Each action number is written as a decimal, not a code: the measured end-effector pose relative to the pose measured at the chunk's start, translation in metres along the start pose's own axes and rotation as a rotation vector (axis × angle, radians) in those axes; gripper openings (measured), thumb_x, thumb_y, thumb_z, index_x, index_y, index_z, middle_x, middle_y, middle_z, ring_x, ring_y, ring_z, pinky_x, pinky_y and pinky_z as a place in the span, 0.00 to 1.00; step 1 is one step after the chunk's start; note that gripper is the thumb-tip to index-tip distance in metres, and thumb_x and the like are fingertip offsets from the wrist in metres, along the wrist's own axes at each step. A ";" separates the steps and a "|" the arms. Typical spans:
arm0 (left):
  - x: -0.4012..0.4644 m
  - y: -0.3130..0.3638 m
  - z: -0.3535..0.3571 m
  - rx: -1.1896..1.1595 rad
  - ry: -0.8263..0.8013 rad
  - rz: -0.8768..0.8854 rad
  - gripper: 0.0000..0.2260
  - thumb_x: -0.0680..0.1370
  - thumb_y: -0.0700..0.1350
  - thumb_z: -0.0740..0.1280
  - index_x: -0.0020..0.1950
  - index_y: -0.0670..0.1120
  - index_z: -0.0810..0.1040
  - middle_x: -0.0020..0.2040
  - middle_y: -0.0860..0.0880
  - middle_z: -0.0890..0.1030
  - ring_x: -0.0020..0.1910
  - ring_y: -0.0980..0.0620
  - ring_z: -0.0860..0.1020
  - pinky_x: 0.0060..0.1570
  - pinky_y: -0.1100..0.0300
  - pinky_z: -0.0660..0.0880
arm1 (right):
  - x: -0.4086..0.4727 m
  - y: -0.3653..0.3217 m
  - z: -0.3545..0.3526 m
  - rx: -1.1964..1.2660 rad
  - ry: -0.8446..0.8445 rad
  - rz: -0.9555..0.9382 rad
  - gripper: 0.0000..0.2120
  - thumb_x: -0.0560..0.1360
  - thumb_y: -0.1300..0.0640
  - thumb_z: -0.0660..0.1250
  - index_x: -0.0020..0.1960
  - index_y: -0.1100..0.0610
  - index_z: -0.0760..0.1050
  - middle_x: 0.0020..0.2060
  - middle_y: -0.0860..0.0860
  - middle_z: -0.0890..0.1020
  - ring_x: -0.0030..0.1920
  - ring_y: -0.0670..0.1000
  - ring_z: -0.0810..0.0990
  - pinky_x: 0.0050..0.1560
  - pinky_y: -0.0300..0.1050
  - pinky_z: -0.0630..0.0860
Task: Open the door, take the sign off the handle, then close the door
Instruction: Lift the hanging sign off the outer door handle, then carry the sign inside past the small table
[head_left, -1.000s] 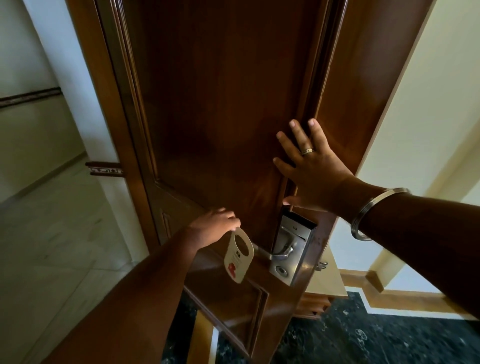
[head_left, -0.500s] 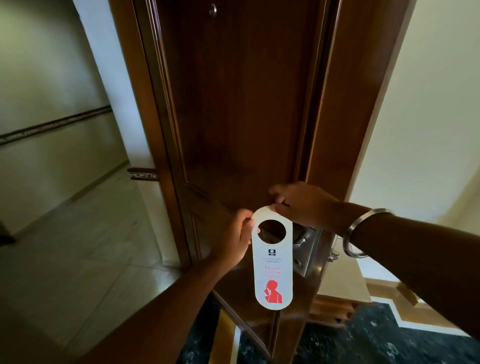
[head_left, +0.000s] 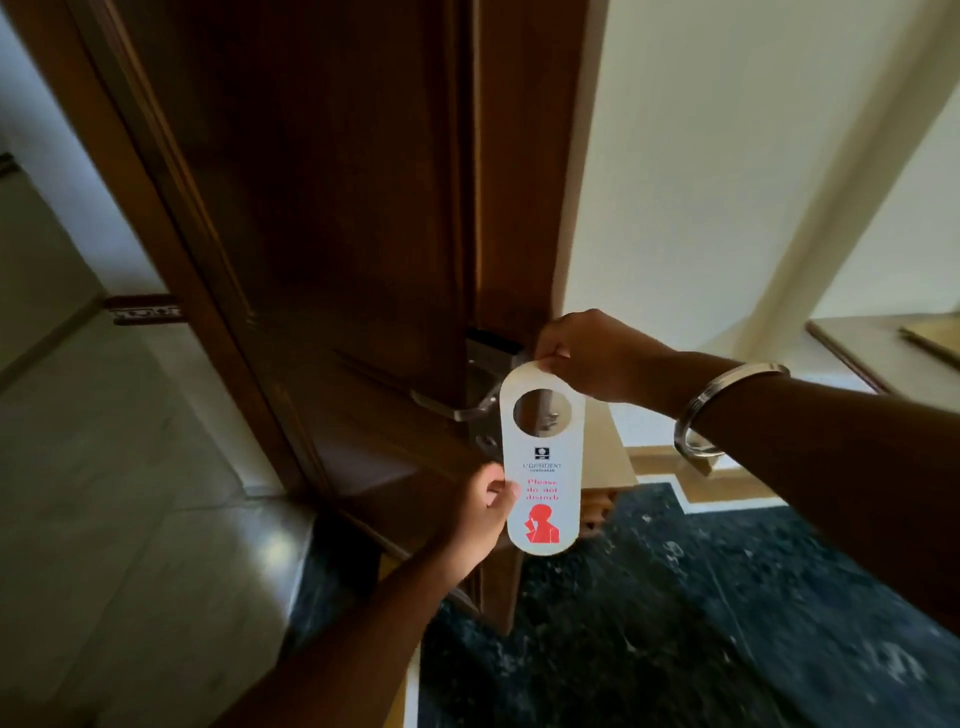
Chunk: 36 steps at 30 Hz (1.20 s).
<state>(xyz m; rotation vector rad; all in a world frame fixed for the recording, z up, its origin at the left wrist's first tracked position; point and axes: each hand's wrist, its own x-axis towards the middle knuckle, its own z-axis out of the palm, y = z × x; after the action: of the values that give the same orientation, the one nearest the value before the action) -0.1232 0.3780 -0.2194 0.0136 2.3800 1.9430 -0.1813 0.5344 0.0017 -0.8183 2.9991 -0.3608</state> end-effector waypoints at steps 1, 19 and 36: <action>0.002 -0.004 0.014 -0.005 -0.024 -0.016 0.03 0.80 0.41 0.66 0.53 0.46 0.75 0.55 0.41 0.82 0.56 0.44 0.80 0.56 0.46 0.78 | -0.005 0.012 0.001 -0.024 -0.020 0.009 0.11 0.79 0.56 0.61 0.54 0.58 0.80 0.53 0.54 0.82 0.53 0.54 0.79 0.52 0.43 0.73; 0.184 0.040 0.236 0.086 0.204 -0.265 0.12 0.77 0.45 0.70 0.57 0.41 0.78 0.56 0.44 0.83 0.52 0.47 0.82 0.49 0.47 0.82 | 0.065 0.322 0.008 0.165 0.031 0.098 0.12 0.73 0.65 0.59 0.43 0.50 0.77 0.43 0.49 0.78 0.44 0.53 0.76 0.39 0.43 0.68; 0.446 -0.097 0.262 0.041 0.269 -0.620 0.06 0.77 0.39 0.68 0.52 0.46 0.80 0.52 0.45 0.84 0.48 0.47 0.82 0.49 0.51 0.82 | 0.284 0.517 0.173 0.305 -0.039 0.309 0.16 0.73 0.68 0.56 0.52 0.58 0.79 0.52 0.58 0.83 0.54 0.58 0.79 0.51 0.44 0.71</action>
<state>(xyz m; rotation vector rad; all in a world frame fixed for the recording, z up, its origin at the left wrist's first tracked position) -0.5486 0.6371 -0.3882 -0.9156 2.1851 1.6648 -0.6728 0.7869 -0.2683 -0.3283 2.8627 -0.7519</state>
